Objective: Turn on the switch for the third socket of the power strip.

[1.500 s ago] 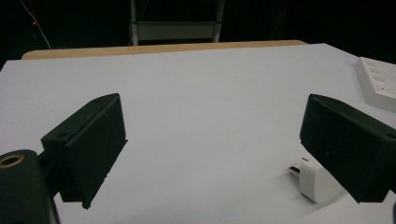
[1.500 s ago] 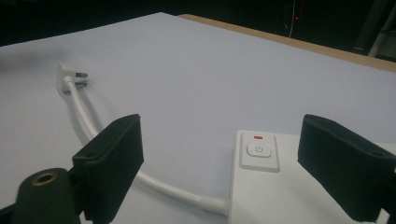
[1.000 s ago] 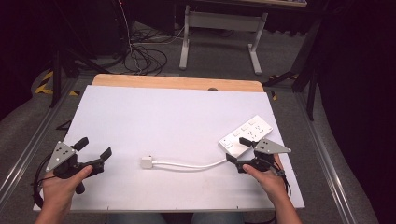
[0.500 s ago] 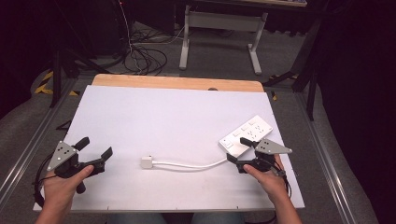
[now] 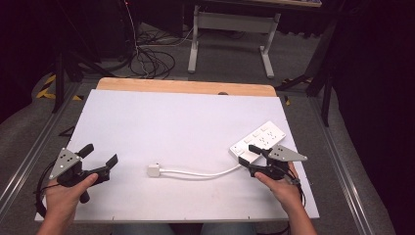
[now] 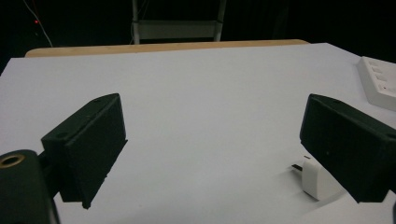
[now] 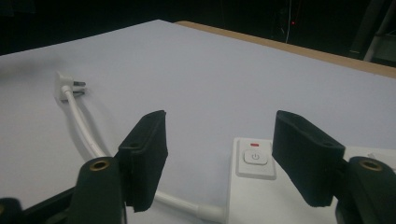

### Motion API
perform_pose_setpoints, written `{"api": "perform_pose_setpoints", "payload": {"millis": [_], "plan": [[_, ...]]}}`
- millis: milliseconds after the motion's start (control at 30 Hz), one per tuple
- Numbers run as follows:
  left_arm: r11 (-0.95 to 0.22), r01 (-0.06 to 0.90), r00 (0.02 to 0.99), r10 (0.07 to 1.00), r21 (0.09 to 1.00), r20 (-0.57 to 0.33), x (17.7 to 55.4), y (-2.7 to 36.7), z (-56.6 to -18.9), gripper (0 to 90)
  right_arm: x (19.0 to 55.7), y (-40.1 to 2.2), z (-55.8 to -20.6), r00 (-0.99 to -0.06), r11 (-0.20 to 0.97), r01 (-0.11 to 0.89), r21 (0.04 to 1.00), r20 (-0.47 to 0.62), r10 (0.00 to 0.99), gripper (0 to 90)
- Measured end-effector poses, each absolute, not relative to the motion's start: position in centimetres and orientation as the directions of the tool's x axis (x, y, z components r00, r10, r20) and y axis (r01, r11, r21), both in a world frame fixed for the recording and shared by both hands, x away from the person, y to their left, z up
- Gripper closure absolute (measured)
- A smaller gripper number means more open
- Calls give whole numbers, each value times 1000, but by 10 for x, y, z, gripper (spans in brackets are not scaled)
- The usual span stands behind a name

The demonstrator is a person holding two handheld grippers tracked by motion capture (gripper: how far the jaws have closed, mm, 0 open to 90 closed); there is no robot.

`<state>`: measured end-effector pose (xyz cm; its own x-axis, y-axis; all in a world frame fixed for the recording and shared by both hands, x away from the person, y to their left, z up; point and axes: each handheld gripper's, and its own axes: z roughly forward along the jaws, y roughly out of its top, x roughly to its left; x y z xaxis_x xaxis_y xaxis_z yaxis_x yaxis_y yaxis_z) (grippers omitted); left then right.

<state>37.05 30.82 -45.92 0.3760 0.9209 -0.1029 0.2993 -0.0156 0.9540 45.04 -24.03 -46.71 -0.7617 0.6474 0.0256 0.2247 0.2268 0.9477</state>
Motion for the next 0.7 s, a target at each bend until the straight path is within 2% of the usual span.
{"api": "perform_pose_setpoints", "payload": {"millis": [300, 333, 567, 600, 700], "plan": [[-15, 300, 376, 921, 954, -104, 371, 308, -459, 76, 450, -242, -465, -751, 230, 227, 946, 20, 660, 512], [-15, 300, 377, 920, 954, -105, 371, 308, -459, 76, 450, -243, -464, -751, 227, 228, 947, 23, 659, 555], [-16, 301, 378, 920, 954, -104, 371, 308, -460, 76, 450, -243, -463, -752, 223, 244, 944, 39, 658, 663], [-16, 301, 379, 920, 953, -104, 371, 308, -460, 76, 450, -244, -462, -755, 223, 242, 944, 39, 654, 718], [-16, 301, 379, 920, 953, -105, 371, 308, -460, 76, 449, -244, -462, -753, 223, 248, 943, 42, 657, 757]]}}
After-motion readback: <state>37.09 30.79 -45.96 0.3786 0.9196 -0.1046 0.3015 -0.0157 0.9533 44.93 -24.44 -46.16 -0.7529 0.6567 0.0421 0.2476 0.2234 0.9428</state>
